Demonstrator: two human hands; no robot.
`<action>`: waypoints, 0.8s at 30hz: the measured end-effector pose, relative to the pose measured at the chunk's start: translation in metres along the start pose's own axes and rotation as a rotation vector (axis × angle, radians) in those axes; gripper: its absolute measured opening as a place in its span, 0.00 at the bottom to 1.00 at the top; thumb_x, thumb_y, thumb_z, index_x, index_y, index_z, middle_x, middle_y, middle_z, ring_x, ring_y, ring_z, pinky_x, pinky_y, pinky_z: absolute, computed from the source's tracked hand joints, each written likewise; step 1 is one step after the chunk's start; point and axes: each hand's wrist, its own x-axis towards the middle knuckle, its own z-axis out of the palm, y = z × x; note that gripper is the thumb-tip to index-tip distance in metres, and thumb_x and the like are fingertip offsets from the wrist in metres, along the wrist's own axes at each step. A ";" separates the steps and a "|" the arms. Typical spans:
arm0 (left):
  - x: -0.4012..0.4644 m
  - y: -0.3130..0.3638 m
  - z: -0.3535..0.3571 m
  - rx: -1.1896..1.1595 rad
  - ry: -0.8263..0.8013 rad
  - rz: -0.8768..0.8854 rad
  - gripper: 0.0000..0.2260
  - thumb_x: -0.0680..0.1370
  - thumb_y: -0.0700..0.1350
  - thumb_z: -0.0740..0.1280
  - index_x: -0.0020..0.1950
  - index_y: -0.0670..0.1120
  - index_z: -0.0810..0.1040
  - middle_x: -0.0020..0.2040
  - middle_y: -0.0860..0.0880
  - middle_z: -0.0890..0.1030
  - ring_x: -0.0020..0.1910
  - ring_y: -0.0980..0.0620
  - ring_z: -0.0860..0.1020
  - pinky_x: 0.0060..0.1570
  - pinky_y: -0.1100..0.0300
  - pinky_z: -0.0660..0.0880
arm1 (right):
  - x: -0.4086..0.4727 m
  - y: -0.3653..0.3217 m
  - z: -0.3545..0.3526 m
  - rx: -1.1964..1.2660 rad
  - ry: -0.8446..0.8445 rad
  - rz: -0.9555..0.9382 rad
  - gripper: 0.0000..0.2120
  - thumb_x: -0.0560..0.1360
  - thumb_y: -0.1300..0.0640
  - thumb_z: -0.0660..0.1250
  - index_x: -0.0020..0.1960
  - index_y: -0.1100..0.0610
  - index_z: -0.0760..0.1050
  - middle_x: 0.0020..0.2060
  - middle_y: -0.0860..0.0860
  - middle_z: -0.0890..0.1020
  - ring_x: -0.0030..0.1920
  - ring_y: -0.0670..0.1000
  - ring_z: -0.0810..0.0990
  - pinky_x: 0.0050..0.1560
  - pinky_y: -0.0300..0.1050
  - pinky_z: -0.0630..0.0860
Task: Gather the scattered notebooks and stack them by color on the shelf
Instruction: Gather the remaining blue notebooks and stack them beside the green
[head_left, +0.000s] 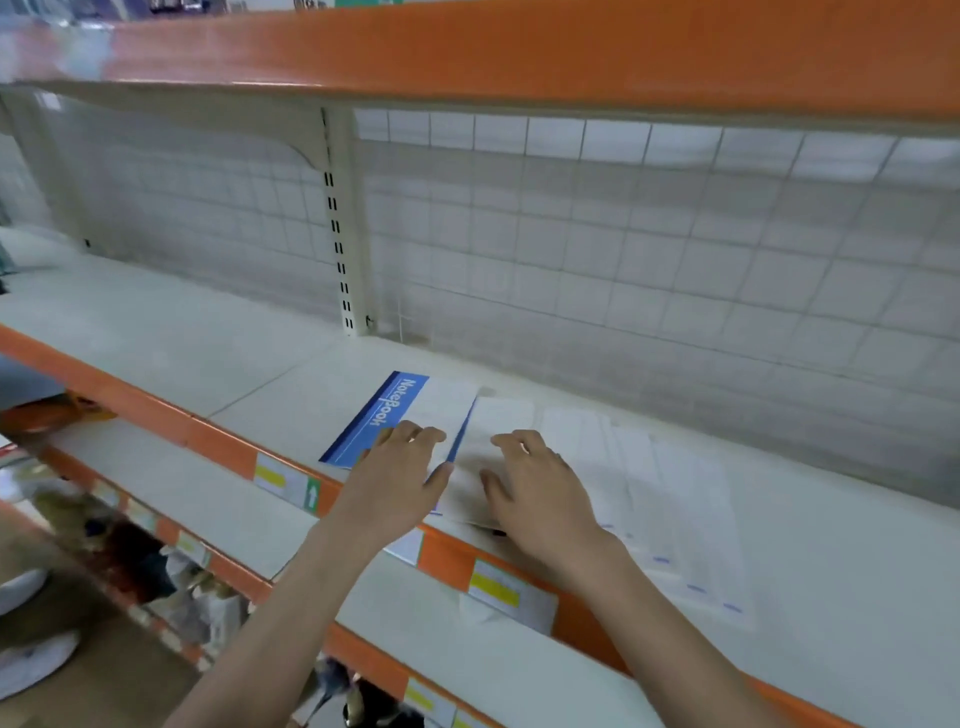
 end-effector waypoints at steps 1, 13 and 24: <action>0.007 -0.008 -0.001 0.002 -0.010 0.015 0.19 0.81 0.52 0.57 0.71 0.50 0.67 0.66 0.49 0.69 0.66 0.48 0.66 0.60 0.52 0.70 | 0.005 -0.004 0.003 0.000 0.009 0.022 0.22 0.80 0.50 0.56 0.71 0.55 0.64 0.70 0.53 0.65 0.66 0.56 0.70 0.67 0.48 0.65; 0.077 -0.091 -0.013 0.312 -0.252 -0.112 0.40 0.72 0.73 0.54 0.70 0.41 0.63 0.64 0.43 0.69 0.63 0.44 0.68 0.56 0.53 0.70 | 0.069 -0.067 0.047 0.018 0.072 0.243 0.22 0.80 0.50 0.55 0.72 0.54 0.61 0.69 0.51 0.65 0.66 0.53 0.70 0.66 0.46 0.66; 0.098 -0.109 -0.002 0.110 -0.229 -0.011 0.39 0.66 0.69 0.69 0.62 0.39 0.66 0.58 0.43 0.70 0.58 0.45 0.69 0.57 0.58 0.68 | 0.071 -0.077 0.077 -0.026 0.137 0.337 0.22 0.79 0.51 0.57 0.72 0.54 0.62 0.70 0.49 0.64 0.67 0.51 0.68 0.67 0.41 0.61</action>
